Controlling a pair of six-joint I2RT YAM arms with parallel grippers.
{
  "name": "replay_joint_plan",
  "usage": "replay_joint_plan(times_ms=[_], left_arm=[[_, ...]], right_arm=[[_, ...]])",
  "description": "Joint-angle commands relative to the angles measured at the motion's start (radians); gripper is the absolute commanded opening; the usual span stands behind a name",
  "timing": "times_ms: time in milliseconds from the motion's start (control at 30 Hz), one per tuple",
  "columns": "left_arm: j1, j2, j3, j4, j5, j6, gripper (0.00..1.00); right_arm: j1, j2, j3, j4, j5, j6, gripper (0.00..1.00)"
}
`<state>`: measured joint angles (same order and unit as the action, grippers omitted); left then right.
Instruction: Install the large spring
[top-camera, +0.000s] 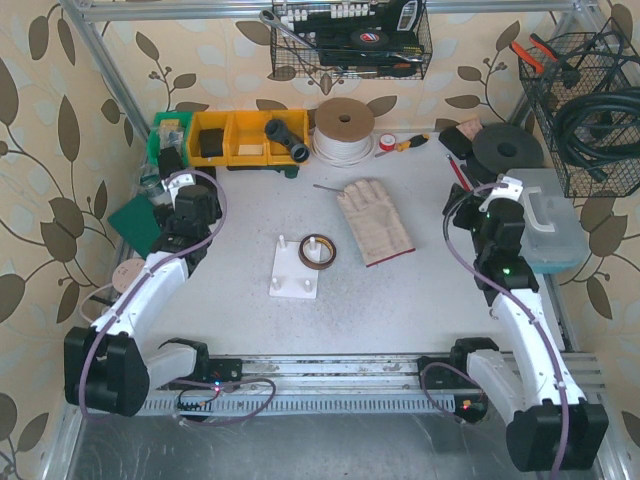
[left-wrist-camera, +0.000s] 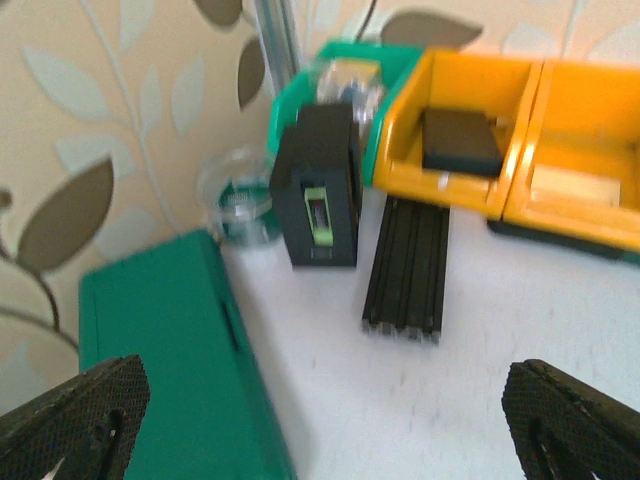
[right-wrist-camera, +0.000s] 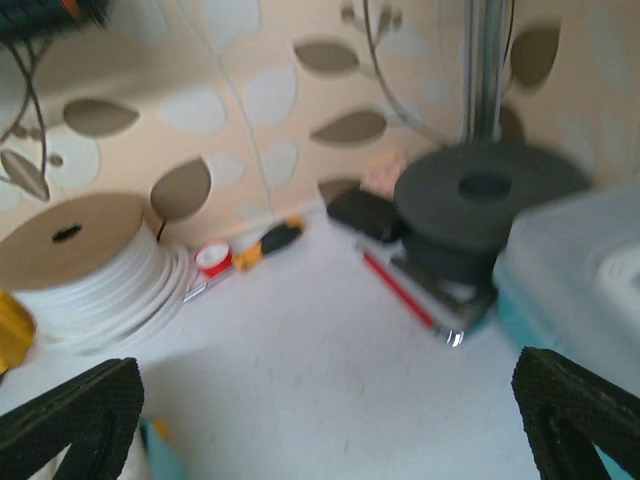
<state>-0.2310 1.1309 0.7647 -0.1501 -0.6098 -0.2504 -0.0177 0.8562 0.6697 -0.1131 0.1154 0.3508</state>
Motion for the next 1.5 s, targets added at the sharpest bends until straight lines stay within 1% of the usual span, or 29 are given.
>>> replay_joint_plan(times_ms=[0,33,133,233,300,400,500,533,567,633,700,800,867,967,1033,1200,1333,1467], left_arm=[[-0.010,-0.103,0.037,-0.291,0.296,-0.060,0.99],[-0.010,-0.127,0.034,-0.291,0.385,-0.065,0.98],[-0.010,-0.203,0.011,-0.333,0.529,-0.154,0.99],[-0.018,-0.265,-0.069,-0.301,0.682,-0.291,0.98],[-0.054,-0.319,-0.141,-0.260,0.717,-0.379,0.98],[-0.147,-0.405,-0.255,-0.178,0.687,-0.497,0.98],[-0.276,-0.432,-0.343,-0.074,0.628,-0.592,0.98],[-0.350,-0.420,-0.365,-0.043,0.596,-0.610,0.98],[-0.410,-0.401,-0.371,-0.005,0.559,-0.616,0.98],[-0.515,-0.356,-0.339,-0.005,0.474,-0.592,0.98],[-0.577,-0.304,-0.305,0.001,0.411,-0.571,0.98],[-0.599,-0.239,-0.289,0.030,0.402,-0.545,0.98],[-0.599,-0.225,-0.292,0.042,0.395,-0.541,0.98],[-0.599,-0.267,-0.322,0.068,0.376,-0.540,0.97],[-0.599,-0.313,-0.357,0.090,0.365,-0.549,0.97],[-0.599,-0.394,-0.422,0.115,0.326,-0.567,0.97],[-0.599,-0.393,-0.433,0.138,0.310,-0.568,0.97],[-0.599,-0.365,-0.432,0.159,0.304,-0.553,0.98]], right_arm=[[-0.039,0.130,-0.004,-0.150,-0.518,0.099,0.80],[-0.043,0.169,0.006,-0.149,-0.596,0.096,0.76],[-0.048,0.259,0.015,-0.141,-0.747,0.088,0.75],[-0.051,0.293,-0.019,-0.109,-0.814,0.092,0.75],[-0.052,0.310,-0.044,-0.060,-0.869,0.118,0.75],[-0.052,0.375,-0.041,-0.005,-0.966,0.147,0.75],[-0.052,0.396,-0.034,-0.019,-0.962,0.112,0.75],[-0.052,0.399,-0.030,-0.040,-0.945,0.096,0.75],[-0.052,0.401,-0.028,-0.053,-0.928,0.086,0.76],[-0.053,0.411,-0.030,-0.042,-0.916,0.087,0.77],[-0.053,0.424,-0.028,-0.029,-0.903,0.090,0.77],[-0.052,0.441,-0.012,-0.034,-0.884,0.077,0.77],[-0.052,0.431,0.005,-0.055,-0.865,0.063,0.77],[-0.049,0.401,0.025,-0.084,-0.828,0.040,0.79],[-0.043,0.409,0.053,-0.112,-0.803,0.012,0.79],[-0.005,0.504,0.116,-0.146,-0.734,-0.034,0.76],[0.067,0.577,0.156,-0.149,-0.664,-0.055,0.75],[0.111,0.634,0.178,-0.147,-0.628,-0.054,0.70]])
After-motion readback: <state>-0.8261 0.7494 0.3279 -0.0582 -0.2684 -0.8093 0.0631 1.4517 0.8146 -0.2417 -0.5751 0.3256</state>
